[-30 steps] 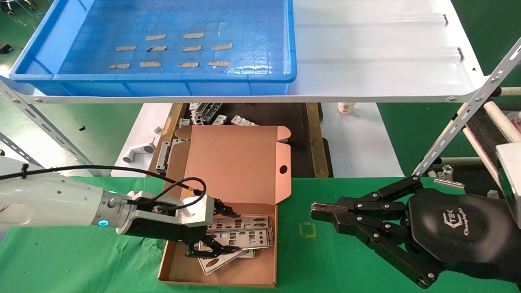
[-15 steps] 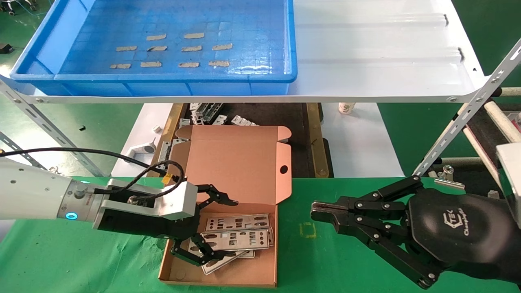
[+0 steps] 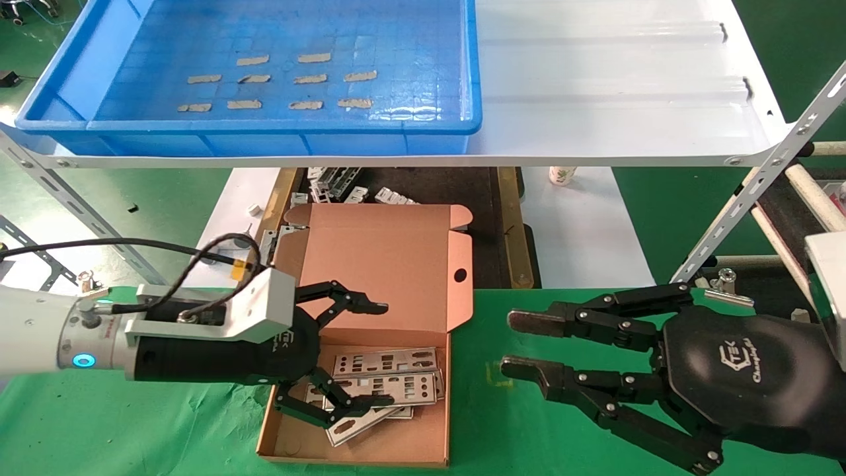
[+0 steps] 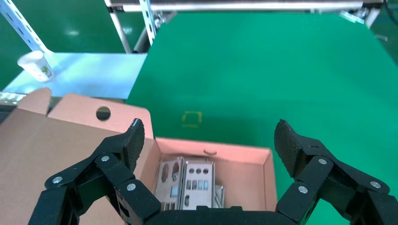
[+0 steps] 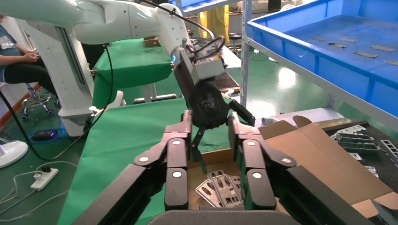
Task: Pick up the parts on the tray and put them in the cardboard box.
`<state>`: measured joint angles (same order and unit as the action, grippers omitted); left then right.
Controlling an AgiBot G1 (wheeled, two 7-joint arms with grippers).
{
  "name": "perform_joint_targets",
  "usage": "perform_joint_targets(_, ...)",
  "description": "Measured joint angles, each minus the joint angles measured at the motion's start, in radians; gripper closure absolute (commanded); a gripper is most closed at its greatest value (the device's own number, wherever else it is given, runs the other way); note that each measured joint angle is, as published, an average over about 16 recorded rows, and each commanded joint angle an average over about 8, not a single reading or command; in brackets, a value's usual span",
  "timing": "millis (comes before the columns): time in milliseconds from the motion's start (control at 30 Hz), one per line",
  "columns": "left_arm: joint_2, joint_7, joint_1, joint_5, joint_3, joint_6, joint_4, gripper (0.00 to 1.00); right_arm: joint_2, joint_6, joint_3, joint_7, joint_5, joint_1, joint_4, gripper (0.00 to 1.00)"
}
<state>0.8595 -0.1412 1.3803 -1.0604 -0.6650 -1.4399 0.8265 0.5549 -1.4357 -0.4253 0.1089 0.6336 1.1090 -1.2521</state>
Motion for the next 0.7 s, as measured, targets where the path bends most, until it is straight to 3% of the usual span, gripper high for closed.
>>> perform_joint_targets(700, -0.123, 0.163, -0.152, 0.163, 0.191, -0.028, 0.227, 0.0, 0.0, 0.0, 0.0, 0.0, 0.0, 0.0, 0.0, 0.0)
